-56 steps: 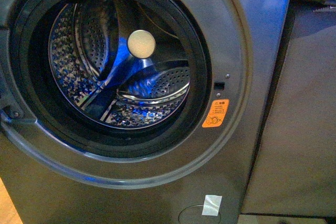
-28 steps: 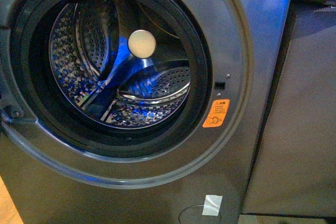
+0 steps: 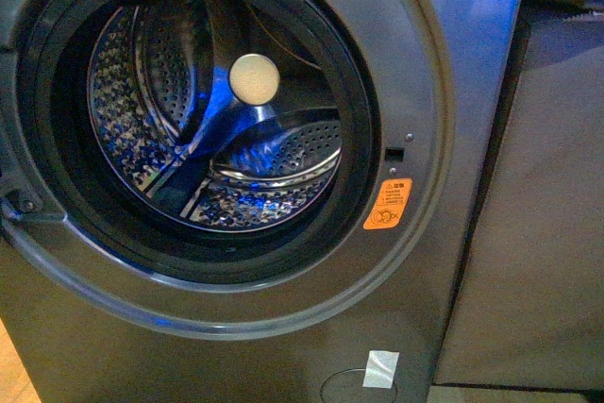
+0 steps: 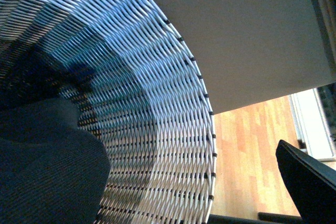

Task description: Collect clothes from washing machine

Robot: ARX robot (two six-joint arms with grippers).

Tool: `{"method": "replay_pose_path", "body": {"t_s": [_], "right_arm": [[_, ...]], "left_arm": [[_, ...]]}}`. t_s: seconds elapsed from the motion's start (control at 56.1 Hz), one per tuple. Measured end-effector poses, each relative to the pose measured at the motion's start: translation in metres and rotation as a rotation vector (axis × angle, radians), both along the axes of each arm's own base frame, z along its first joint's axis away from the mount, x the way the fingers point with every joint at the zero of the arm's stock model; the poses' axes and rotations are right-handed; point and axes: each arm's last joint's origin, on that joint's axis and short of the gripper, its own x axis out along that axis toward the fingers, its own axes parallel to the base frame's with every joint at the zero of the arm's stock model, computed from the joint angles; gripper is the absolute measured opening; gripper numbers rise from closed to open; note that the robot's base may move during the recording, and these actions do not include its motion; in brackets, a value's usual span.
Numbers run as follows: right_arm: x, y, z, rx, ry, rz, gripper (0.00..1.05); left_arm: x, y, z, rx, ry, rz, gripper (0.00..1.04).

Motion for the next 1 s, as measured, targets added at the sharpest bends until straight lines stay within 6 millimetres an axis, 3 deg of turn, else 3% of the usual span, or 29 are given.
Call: {"method": "replay_pose_path", "body": {"t_s": [0.107, 0.196, 0.303, 0.338, 0.392, 0.463, 0.552, 0.623, 0.677, 0.784, 0.873, 0.944, 0.997], "right_arm": [[0.003, -0.001, 0.017, 0.233, 0.001, 0.002, 0.97], [0.006, -0.007, 0.026, 0.430, 0.043, -0.022, 0.97], [0.000, -0.011, 0.013, 0.541, 0.250, -0.012, 0.97], [-0.006, -0.013, 0.003, 0.505, 0.345, -0.005, 0.97], [-0.013, -0.022, -0.008, 0.343, 0.467, 0.005, 0.97], [-0.017, -0.033, -0.008, 0.120, 0.545, 0.035, 0.97], [-0.016, -0.037, 0.006, -0.131, 0.549, 0.097, 0.97], [-0.009, -0.026, 0.026, -0.266, 0.515, 0.157, 0.97], [-0.002, -0.017, 0.039, -0.345, 0.455, 0.205, 0.97], [0.007, -0.002, 0.049, -0.392, 0.393, 0.334, 0.97], [0.010, 0.006, 0.046, -0.372, 0.383, 0.415, 0.97], [0.012, 0.008, 0.042, -0.343, 0.378, 0.445, 0.97], [0.015, 0.015, 0.039, -0.275, 0.329, 0.505, 0.97]], "left_arm": [[0.000, 0.000, 0.000, -0.001, 0.001, 0.000, 0.90], [0.000, 0.000, 0.000, -0.001, 0.001, 0.000, 1.03], [0.000, 0.000, 0.000, -0.001, 0.001, -0.001, 0.93], [0.000, 0.000, 0.000, -0.001, 0.001, 0.000, 0.91], [0.000, 0.000, 0.000, -0.001, 0.001, 0.000, 0.99], [0.000, 0.000, 0.000, 0.000, 0.001, 0.000, 1.02], [0.000, 0.000, 0.000, -0.001, 0.001, -0.001, 0.90], [0.000, 0.000, 0.000, 0.002, -0.002, 0.000, 1.02], [0.000, 0.000, 0.000, 0.000, 0.000, 0.000, 1.01], [0.000, 0.000, 0.000, -0.001, 0.001, 0.000, 0.91], [0.000, 0.000, 0.000, -0.001, 0.001, 0.000, 1.03], [0.000, 0.000, 0.000, -0.001, 0.001, 0.000, 0.93], [0.000, 0.000, 0.000, -0.001, 0.000, 0.000, 0.97]]}}
